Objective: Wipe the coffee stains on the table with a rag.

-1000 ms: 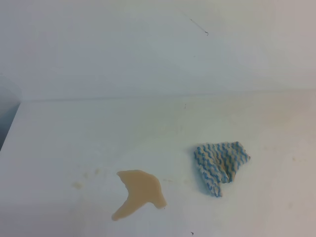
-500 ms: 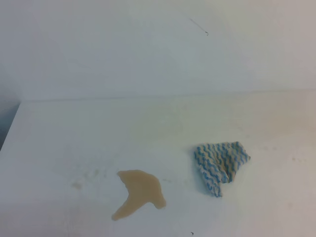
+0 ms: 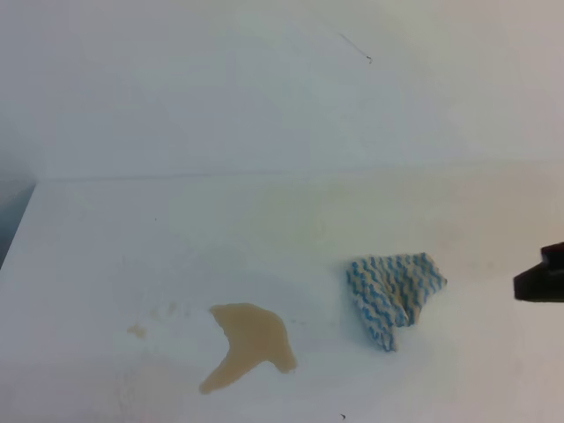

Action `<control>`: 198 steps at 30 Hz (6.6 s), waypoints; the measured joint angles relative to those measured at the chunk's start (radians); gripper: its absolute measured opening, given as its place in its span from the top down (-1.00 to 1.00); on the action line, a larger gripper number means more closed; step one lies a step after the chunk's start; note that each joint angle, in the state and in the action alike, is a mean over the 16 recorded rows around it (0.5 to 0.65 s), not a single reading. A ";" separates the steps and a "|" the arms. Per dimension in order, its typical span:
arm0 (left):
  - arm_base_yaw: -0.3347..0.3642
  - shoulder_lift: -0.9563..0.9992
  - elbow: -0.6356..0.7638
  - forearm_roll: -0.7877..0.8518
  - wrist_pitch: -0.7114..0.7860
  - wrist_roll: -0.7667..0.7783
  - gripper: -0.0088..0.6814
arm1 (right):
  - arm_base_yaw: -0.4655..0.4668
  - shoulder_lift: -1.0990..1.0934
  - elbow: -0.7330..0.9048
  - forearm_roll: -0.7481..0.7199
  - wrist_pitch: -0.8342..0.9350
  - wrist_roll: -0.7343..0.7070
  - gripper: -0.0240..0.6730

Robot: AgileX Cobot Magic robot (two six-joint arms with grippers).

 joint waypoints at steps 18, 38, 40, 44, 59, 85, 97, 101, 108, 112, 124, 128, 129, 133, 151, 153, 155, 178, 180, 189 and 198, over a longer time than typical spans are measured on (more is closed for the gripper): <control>0.000 0.000 -0.011 0.000 0.000 0.000 0.98 | 0.384 0.317 -0.235 -0.351 -0.181 0.128 -0.20; 0.000 0.000 -0.016 0.000 0.000 -0.001 0.98 | 0.474 0.690 -0.554 -0.639 -0.032 0.419 0.11; 0.000 0.000 -0.019 0.000 0.000 -0.001 0.98 | 0.474 0.704 -0.563 -0.626 -0.022 0.412 0.25; 0.000 0.000 -0.016 0.000 -0.001 0.000 0.98 | 0.474 0.720 -0.589 -0.575 0.008 0.374 0.52; 0.000 0.002 -0.014 0.000 -0.002 0.000 0.98 | 0.480 0.725 -0.780 0.115 0.307 -0.059 0.89; 0.000 0.002 -0.033 0.001 0.000 -0.001 0.98 | 0.681 0.844 -0.819 0.170 0.307 -0.138 0.89; 0.000 0.005 -0.044 0.001 0.000 0.000 0.98 | 0.641 0.847 -0.819 -0.228 0.109 0.127 0.90; 0.000 0.005 -0.044 0.001 0.000 0.000 0.98 | 0.609 0.847 -0.819 -0.286 0.097 0.170 0.90; 0.000 0.005 -0.044 0.001 0.000 0.000 0.98 | 0.551 0.847 -0.819 -0.309 0.096 0.188 0.90; 0.000 0.008 -0.044 0.001 0.000 -0.001 0.98 | 0.528 0.847 -0.820 -0.294 0.096 0.177 0.90; 0.000 0.010 -0.044 0.001 0.000 -0.002 0.98 | 0.508 0.847 -0.919 -0.063 0.156 0.040 0.90; 0.000 0.008 -0.044 0.001 0.000 -0.001 0.98 | 0.509 0.847 -0.986 0.074 0.185 -0.012 0.90; 0.000 0.008 -0.044 0.001 0.000 -0.001 0.98 | 0.510 0.847 -1.002 0.109 0.190 -0.024 0.90; 0.000 0.010 -0.044 0.001 0.000 -0.001 0.98 | 0.519 0.847 -1.055 0.228 0.201 -0.070 0.90; 0.000 0.010 -0.041 0.001 0.000 0.000 0.98 | 0.551 1.015 -1.094 0.247 0.187 -0.125 0.90; 0.000 0.008 -0.041 0.001 0.000 0.000 0.98 | 0.546 1.040 -1.094 0.194 0.204 -0.092 0.90; 0.000 0.008 -0.041 0.001 0.000 0.000 0.98 | 0.540 1.059 -1.095 0.134 0.227 -0.056 0.90; 0.000 0.008 -0.044 0.001 0.000 0.000 0.98 | 0.347 0.886 -1.093 -0.352 0.377 0.190 0.90; 0.000 0.008 -0.044 0.001 0.000 0.000 0.98 | 0.330 0.858 -1.092 -0.355 0.380 0.185 0.90; 0.000 0.008 -0.044 0.001 0.000 0.000 0.98 | 0.293 0.748 -1.082 -0.335 0.393 0.140 0.90; 0.000 0.010 -0.044 0.001 0.000 0.000 0.98 | 0.276 0.629 -0.948 -0.349 0.341 0.134 0.90</control>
